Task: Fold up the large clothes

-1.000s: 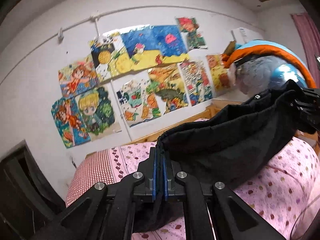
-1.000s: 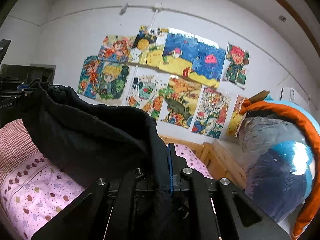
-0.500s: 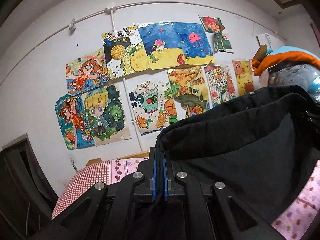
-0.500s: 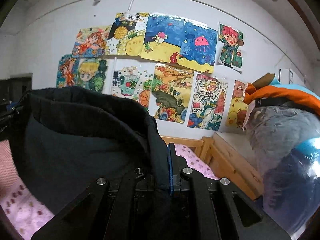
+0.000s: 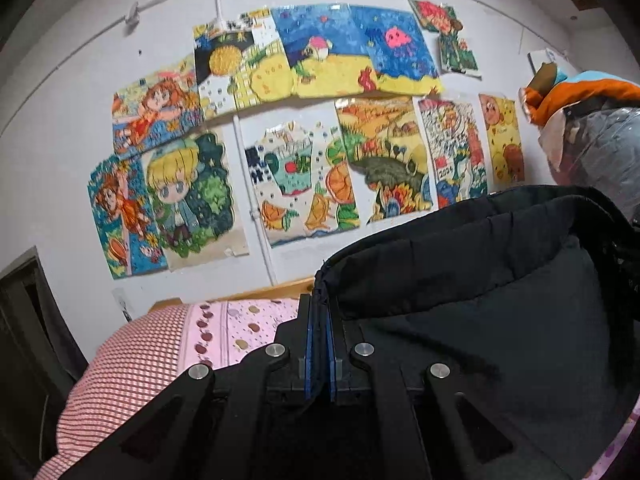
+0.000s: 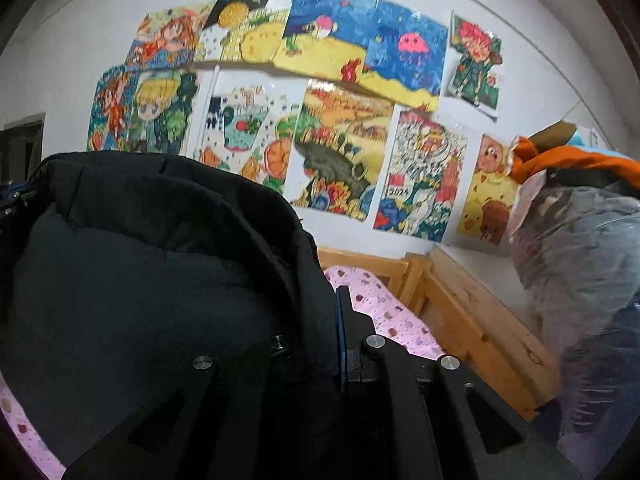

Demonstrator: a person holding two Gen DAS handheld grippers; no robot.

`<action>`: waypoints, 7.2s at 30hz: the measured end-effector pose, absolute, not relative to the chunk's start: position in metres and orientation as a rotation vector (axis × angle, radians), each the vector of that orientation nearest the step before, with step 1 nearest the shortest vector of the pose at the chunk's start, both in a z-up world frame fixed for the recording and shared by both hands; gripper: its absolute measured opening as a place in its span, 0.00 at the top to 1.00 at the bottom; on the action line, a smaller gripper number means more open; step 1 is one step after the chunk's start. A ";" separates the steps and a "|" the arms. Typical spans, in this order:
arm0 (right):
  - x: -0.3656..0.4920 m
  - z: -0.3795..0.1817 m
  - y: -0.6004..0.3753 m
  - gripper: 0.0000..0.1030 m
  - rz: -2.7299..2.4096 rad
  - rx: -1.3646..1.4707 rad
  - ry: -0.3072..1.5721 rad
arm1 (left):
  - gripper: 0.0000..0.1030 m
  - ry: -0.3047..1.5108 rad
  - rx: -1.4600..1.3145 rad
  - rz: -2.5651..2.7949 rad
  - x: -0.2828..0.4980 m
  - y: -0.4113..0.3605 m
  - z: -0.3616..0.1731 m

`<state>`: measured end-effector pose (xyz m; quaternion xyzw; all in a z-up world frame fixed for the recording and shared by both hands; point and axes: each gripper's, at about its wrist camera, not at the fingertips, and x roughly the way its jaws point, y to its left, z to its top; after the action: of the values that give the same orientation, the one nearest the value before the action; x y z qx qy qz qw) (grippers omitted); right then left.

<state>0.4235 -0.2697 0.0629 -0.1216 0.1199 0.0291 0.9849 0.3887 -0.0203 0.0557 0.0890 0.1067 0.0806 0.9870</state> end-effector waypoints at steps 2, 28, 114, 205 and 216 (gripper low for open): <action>0.434 0.053 -0.269 0.93 0.054 -0.246 0.269 | 0.94 0.228 0.176 0.156 0.401 -0.020 0.048; 0.486 -0.012 -0.294 0.29 0.101 -0.068 0.446 | 0.15 0.423 -0.021 0.007 0.456 0.005 -0.003; 0.541 -0.107 -0.258 0.01 0.308 0.011 0.689 | 0.00 0.743 0.132 -0.130 0.518 -0.033 -0.101; 0.501 -0.050 -0.386 0.01 0.046 -0.064 0.583 | 0.00 0.709 -0.095 0.110 0.456 0.106 -0.087; 0.537 -0.100 -0.421 0.01 0.194 0.161 0.751 | 0.00 0.717 -0.114 0.063 0.462 0.108 -0.091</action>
<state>0.5375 -0.4207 -0.0998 0.0784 0.3655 0.0945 0.9227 0.4620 0.1083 -0.0910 -0.0555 0.3508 0.0310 0.9343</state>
